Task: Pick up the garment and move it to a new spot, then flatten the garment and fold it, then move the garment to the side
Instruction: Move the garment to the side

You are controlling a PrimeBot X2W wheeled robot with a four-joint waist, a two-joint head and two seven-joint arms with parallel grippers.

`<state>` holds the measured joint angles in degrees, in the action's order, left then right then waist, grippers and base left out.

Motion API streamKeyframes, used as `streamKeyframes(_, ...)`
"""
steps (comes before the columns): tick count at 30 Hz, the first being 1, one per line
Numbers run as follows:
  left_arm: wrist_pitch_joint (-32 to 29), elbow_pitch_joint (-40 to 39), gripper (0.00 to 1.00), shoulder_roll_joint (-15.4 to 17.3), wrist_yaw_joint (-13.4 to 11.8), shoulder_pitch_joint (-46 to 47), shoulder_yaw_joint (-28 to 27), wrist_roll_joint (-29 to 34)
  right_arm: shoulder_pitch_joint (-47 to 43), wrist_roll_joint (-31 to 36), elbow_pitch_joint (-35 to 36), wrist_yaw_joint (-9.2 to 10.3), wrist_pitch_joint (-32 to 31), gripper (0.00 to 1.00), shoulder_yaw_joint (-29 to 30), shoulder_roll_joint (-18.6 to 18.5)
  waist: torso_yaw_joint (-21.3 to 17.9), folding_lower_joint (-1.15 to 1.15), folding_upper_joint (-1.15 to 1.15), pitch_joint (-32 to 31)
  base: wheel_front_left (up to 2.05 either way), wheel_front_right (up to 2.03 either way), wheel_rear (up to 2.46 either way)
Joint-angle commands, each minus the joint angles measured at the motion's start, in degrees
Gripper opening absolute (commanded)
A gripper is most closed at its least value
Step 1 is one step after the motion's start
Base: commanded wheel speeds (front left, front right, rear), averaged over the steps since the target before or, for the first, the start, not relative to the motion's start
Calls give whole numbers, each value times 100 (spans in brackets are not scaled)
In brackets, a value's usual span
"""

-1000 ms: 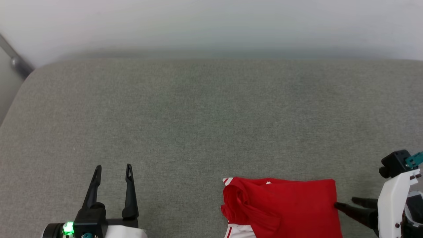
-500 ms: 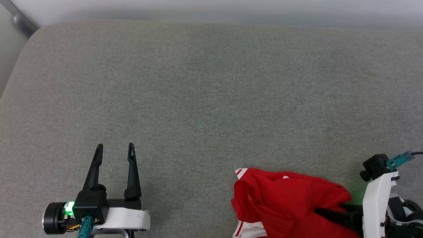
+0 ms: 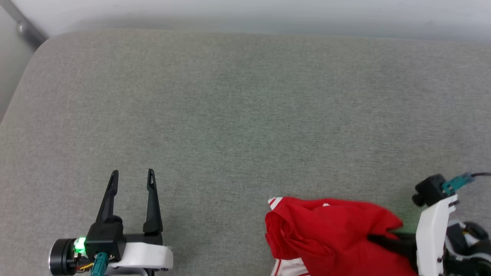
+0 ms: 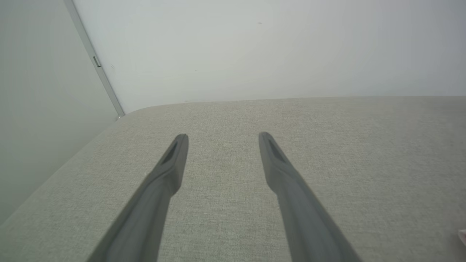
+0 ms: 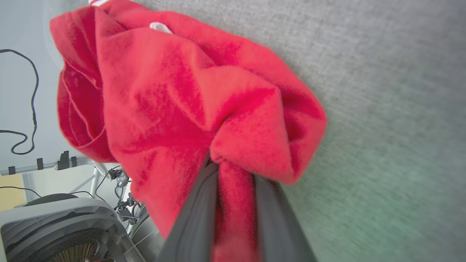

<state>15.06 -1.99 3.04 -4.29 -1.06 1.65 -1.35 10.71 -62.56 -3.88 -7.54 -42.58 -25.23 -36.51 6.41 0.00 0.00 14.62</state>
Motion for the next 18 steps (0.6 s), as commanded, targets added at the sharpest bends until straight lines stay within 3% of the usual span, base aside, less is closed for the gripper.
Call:
streamKeyframes(1, 13, 1, 100, -4, -31, -96, -25, -16, 213, 44, 119, 10, 112, 0, -13, -171, -162, 0, 0, -157, 0, 0, 0)
streamKeyframes(5, 13, -52, 100, -7, -65, -231, -107, -37, 450, 205, 399, 9, 166, 0, -80, -474, -526, 0, 0, -303, 0, 0, 0)
streamKeyframes(12, 13, -232, 100, 6, -45, -262, -218, 6, 1099, 490, 744, 8, 88, 0, -61, -1105, -1551, 0, 0, -46, 0, 0, 0)
streamKeyframes(18, 13, -392, 100, 182, -13, -89, -295, 125, 1553, 736, 411, 8, 250, 0, 113, -1354, -2364, 0, 0, 435, 0, 0, 0)
